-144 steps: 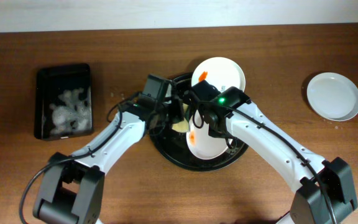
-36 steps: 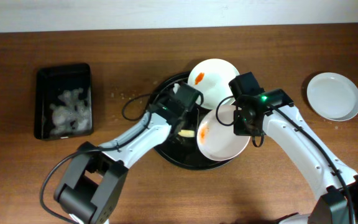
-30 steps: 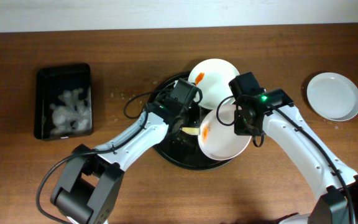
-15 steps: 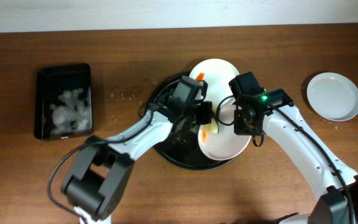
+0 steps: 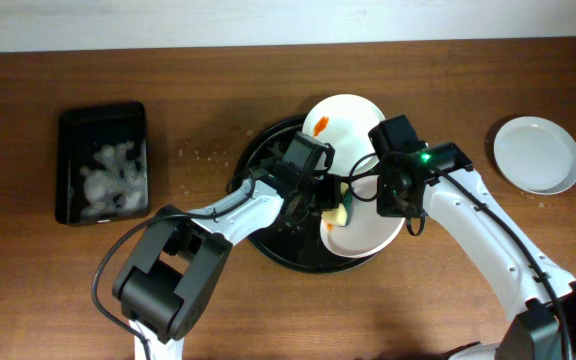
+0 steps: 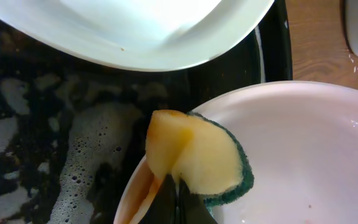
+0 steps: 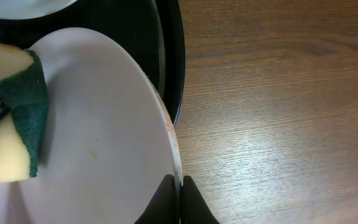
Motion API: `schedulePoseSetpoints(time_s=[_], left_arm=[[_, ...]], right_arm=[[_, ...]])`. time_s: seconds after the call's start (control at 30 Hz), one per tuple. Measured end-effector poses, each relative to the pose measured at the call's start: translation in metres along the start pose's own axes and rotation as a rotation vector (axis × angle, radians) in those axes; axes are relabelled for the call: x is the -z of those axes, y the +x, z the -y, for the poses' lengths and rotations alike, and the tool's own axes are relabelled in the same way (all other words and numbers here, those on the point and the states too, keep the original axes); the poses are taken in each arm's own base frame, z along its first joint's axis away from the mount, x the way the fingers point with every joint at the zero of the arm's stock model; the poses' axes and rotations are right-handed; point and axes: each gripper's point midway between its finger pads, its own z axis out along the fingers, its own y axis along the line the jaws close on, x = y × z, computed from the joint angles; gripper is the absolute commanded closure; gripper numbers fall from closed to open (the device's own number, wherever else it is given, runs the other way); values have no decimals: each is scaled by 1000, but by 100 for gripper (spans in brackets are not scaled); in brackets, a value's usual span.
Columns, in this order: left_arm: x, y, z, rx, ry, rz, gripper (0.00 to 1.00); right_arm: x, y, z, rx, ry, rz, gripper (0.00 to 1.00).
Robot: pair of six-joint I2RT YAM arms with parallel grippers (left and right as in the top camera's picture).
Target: Clean dirty plates on tray and stack at the side
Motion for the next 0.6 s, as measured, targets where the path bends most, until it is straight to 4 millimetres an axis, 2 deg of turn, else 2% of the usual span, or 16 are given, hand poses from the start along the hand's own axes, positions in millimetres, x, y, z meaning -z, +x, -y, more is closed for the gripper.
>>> schedulePoseSetpoints(time_s=[0.2, 0.33, 0.47, 0.6], left_arm=[[4, -3, -2, -68, -24, 16, 99], [24, -10, 8, -107, -36, 53, 99], [50, -15, 27, -136, -10, 83, 100], [51, -13, 31, -130, 13, 80, 100]], right_arm=[[0, -1, 0, 3, -2, 6, 96], [0, -2, -1, 6, -4, 8, 96], [0, -2, -1, 6, -4, 9, 96], [0, -2, -1, 6, -4, 9, 96]])
